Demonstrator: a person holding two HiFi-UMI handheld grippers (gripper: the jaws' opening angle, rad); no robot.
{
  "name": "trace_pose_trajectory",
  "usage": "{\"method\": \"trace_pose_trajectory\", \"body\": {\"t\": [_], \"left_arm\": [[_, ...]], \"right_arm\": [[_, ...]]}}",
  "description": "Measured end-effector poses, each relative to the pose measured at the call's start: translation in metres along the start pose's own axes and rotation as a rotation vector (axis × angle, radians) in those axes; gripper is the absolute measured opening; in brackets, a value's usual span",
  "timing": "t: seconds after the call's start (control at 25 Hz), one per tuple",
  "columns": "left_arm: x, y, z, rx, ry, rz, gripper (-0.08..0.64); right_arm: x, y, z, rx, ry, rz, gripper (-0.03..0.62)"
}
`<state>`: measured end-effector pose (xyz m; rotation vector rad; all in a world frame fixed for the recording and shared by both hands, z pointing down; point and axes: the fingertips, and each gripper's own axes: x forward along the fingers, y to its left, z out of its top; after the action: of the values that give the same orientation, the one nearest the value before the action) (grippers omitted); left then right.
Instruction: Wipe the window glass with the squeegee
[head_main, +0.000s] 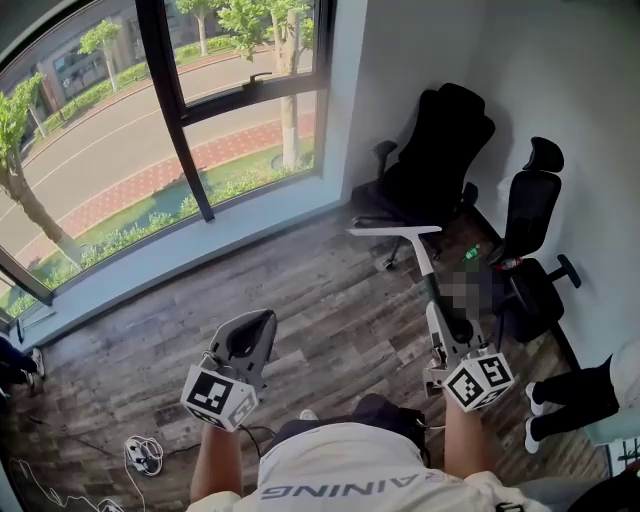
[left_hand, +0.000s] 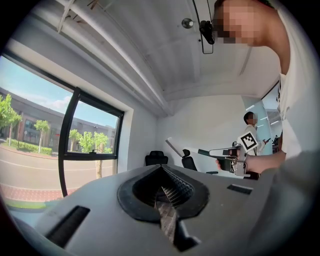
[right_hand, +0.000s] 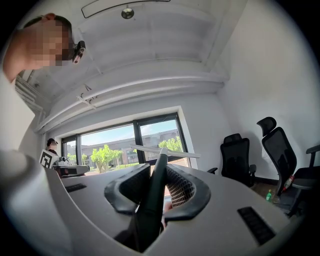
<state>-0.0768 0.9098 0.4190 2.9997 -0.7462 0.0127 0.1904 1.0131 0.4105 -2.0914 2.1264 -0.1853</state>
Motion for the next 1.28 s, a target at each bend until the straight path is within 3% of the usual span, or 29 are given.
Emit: {"method": "trace_pose_trajectory", "body": {"t": [0.28,0.56,0.84,1.28], "left_arm": [[0.012,0.028,-0.008,-0.025,-0.001,-0.001,0.014],[0.058,0.072,-0.015,-0.014,0.031,0.030,0.014],[0.143,0.107,-0.001,0.000,0.041,0.058,0.014],[0.294,0.143,0.018,0.008,0.049,0.134,0.014]], "right_arm": [[0.030,-0.001,-0.007,-0.006,0.024,-0.004,0.098],[0.100,-0.028,-0.016,0.010,0.023,0.032,0.098],[0.182,-0.088,-0.004,0.039,0.016,0.069,0.098],[0.296,-0.216,0.019,0.070,0.024,0.118,0.098]]}}
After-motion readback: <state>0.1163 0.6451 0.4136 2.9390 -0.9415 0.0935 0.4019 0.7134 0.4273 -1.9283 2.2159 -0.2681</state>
